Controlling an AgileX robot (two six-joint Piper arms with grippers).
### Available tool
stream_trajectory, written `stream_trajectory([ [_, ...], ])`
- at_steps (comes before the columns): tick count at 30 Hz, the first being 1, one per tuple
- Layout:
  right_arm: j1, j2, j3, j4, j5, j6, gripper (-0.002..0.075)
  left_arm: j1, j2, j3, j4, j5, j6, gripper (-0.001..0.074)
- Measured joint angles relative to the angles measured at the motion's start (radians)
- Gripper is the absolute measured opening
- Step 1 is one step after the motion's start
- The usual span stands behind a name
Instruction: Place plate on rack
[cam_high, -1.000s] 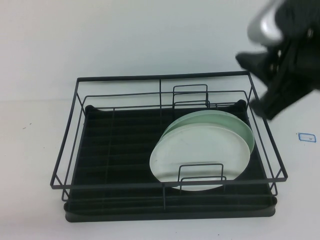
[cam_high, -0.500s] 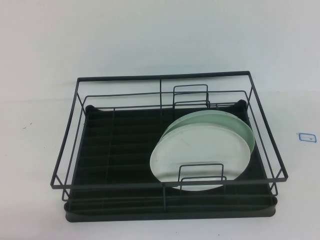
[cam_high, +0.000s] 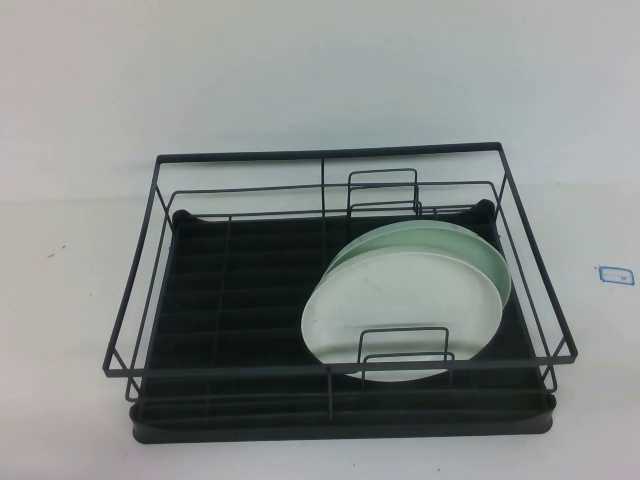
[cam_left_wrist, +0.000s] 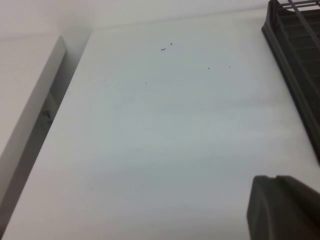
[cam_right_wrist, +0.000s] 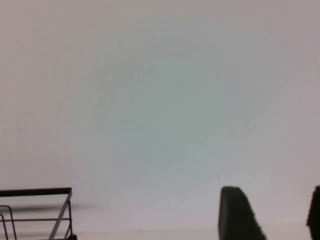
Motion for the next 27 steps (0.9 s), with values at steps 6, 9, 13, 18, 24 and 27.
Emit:
stream_trajectory([
  [6, -0.004, -0.006, 0.043, 0.0, -0.011, 0.011, 0.0349, 0.0, 0.0, 0.0, 0.011, -0.006, 0.019, 0.0001],
  [9, 0.012, -0.009, 0.07, 0.019, -0.025, 0.015, 0.0349, 0.011, 0.0, 0.0, 0.011, -0.006, 0.019, 0.0001],
  [13, 0.058, -0.015, 0.11, 0.159, -0.016, -0.1, 0.0349, 0.012, 0.002, 0.0, 0.011, -0.009, 0.019, 0.0001],
  [18, 0.094, -0.017, 0.134, 0.317, 0.145, -0.28, 0.0349, 0.012, 0.002, 0.0, 0.011, -0.009, 0.019, 0.0001],
  [24, 0.136, -0.017, 0.139, 0.353, 0.368, -0.323, 0.0349, 0.012, 0.002, 0.0, 0.011, -0.009, 0.019, 0.0001],
  [27, 0.157, -0.017, 0.139, 0.364, 0.384, -0.324, 0.0349, 0.012, 0.002, 0.0, 0.011, -0.01, 0.019, 0.0001],
])
